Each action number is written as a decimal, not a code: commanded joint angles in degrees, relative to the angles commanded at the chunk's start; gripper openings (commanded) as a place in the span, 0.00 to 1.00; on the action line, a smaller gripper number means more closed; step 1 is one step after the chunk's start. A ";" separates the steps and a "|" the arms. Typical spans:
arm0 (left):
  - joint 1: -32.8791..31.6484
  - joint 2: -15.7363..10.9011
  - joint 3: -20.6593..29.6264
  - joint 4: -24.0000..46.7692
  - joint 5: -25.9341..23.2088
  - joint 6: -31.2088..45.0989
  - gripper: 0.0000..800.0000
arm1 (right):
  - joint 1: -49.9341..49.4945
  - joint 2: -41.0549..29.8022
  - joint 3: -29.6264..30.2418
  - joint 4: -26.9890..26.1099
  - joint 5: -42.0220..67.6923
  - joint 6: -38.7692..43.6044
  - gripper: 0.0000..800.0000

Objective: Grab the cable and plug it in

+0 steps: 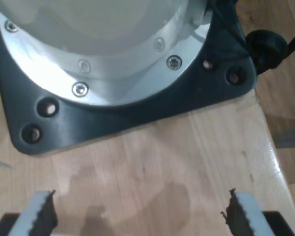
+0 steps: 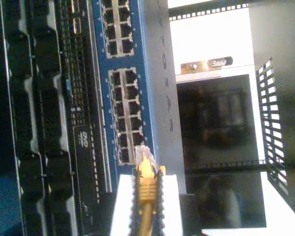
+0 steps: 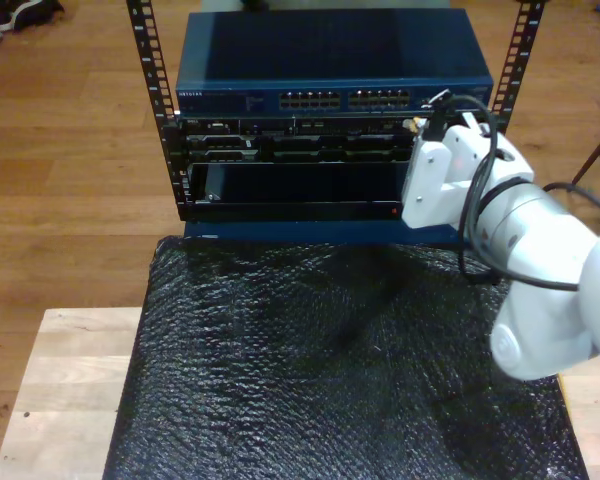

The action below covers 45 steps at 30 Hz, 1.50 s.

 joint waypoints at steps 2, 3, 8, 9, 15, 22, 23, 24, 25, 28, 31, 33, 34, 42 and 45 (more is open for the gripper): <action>0.00 0.00 0.00 0.00 0.00 0.00 1.00 | 1.58 2.90 -1.05 2.37 -2.55 -3.43 0.00; 0.00 0.00 0.00 0.00 0.00 0.00 1.00 | 1.93 3.87 -1.76 3.69 -3.87 -4.75 0.00; 0.00 0.00 0.00 0.00 0.00 0.00 1.00 | 2.37 7.91 -5.89 6.95 -6.68 -7.21 0.00; 0.00 0.00 0.00 0.00 0.09 0.00 1.00 | 2.55 8.62 -6.68 7.47 -7.03 -7.38 0.00; 0.00 0.00 0.00 0.00 0.00 0.00 1.00 | 3.43 11.87 -9.67 13.19 -10.37 -11.60 0.00; 0.00 0.00 0.00 0.00 0.00 0.00 1.00 | 4.22 13.36 -10.20 18.02 -16.09 -14.77 0.00; 0.00 0.00 0.00 0.00 0.00 0.00 1.00 | 4.57 13.98 -10.64 18.81 -16.53 -15.38 0.00; 0.00 0.00 0.00 0.00 0.00 0.00 1.00 | 5.19 14.59 -11.08 19.43 -16.79 -15.91 0.00; 0.00 0.00 0.00 0.00 0.00 0.00 1.00 | 5.89 15.21 -11.60 20.04 -17.23 -16.53 0.00; 0.00 0.00 0.00 0.00 0.00 0.00 1.00 | 6.86 16.79 -13.45 22.24 -18.02 -18.20 0.00; 0.00 0.00 0.00 0.00 0.00 0.00 1.00 | 7.91 18.20 -15.03 25.05 -18.73 -19.16 0.00; 0.00 0.00 0.00 0.00 0.00 0.00 1.00 | 8.26 19.43 -16.53 25.76 -19.16 -19.96 0.00; 0.00 0.00 0.00 0.00 0.00 0.00 1.00 | 8.44 20.22 -17.32 26.20 -19.34 -20.13 0.00; 0.00 0.00 0.00 0.00 0.00 0.00 1.00 | 10.20 23.12 -20.92 29.89 -19.34 -20.40 0.00; 0.00 0.00 0.00 0.00 0.00 0.00 1.00 | 10.81 24.70 -22.33 30.77 -19.43 -20.40 0.00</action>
